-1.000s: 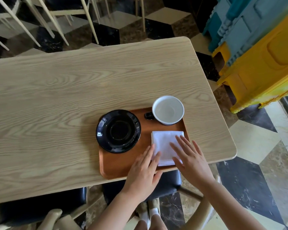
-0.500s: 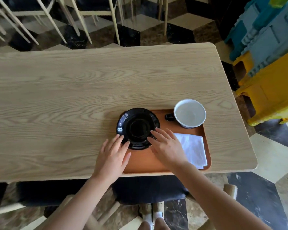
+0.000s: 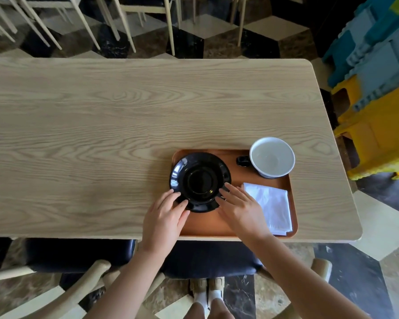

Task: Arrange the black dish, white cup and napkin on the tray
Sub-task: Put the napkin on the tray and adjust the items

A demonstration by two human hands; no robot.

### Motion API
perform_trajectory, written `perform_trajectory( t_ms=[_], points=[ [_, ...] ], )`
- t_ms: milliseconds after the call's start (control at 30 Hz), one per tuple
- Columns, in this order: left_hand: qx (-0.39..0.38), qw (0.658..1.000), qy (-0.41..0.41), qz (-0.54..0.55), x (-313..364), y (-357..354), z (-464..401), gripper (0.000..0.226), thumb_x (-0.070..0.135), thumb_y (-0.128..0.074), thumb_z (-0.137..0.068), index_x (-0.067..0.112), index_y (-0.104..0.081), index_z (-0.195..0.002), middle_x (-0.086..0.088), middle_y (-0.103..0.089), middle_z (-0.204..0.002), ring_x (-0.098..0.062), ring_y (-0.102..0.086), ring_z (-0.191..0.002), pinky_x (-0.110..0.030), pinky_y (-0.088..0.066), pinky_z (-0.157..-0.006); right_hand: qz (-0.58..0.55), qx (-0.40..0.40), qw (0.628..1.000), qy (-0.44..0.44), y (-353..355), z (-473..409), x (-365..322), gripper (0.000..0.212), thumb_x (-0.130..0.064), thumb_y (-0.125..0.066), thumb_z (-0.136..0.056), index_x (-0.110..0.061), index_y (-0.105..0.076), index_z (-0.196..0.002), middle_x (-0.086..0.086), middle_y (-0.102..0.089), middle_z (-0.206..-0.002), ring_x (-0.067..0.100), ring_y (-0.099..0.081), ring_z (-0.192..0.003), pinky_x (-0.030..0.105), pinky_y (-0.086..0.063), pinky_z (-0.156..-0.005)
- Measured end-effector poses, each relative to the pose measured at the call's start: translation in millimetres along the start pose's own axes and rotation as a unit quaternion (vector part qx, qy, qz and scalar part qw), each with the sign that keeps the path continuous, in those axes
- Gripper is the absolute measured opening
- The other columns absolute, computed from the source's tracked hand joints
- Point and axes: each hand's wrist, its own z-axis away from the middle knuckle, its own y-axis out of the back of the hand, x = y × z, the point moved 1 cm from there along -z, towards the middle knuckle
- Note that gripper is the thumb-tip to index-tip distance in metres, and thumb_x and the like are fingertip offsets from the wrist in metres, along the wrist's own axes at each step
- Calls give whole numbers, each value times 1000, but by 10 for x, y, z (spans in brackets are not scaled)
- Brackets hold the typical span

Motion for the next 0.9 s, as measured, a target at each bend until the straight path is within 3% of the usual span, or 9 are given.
perform_trajectory(
  t_ms=[533, 700, 800, 900],
  points=[
    [12, 1000, 9, 21, 34, -55, 203, 21, 18, -76, -73, 8, -74, -92, -11, -71, -104, -26, -63, -106, -41, -56, -81, -27, -31, 999, -3, 29, 167, -38, 10, -10, -78, -71, -10, -75, -80, 8, -76, -93, 25, -67, -104, 36, -57, -86],
    [22, 999, -9, 29, 84, 3, 138, 20, 16, -73, -76, 6, -73, -93, -8, -71, -100, -23, -65, -102, -38, -57, -82, -45, -31, 998, 20, 124, 103, -5, 10, -10, -78, -68, -8, -73, -77, 7, -75, -86, 25, -69, -94, 34, -55, -83],
    [43, 996, -31, 67, 212, 69, -73, 20, 17, -70, -78, 7, -72, -96, -5, -72, -97, -19, -67, -95, -32, -55, -83, -41, 2, 999, 9, 276, 29, 113, 9, -17, -67, -77, -9, -73, -79, 4, -74, -84, 24, -69, -86, 32, -55, -77],
    [45, 993, -31, 109, 465, 107, -503, 24, 16, -71, -78, 7, -70, -100, -5, -73, -98, -20, -67, -92, -29, -53, -81, 1, 79, 993, -84, 553, -109, 475, 15, -21, -62, -79, -9, -71, -82, 6, -73, -84, 27, -67, -77, 33, -52, -66]
  ],
)
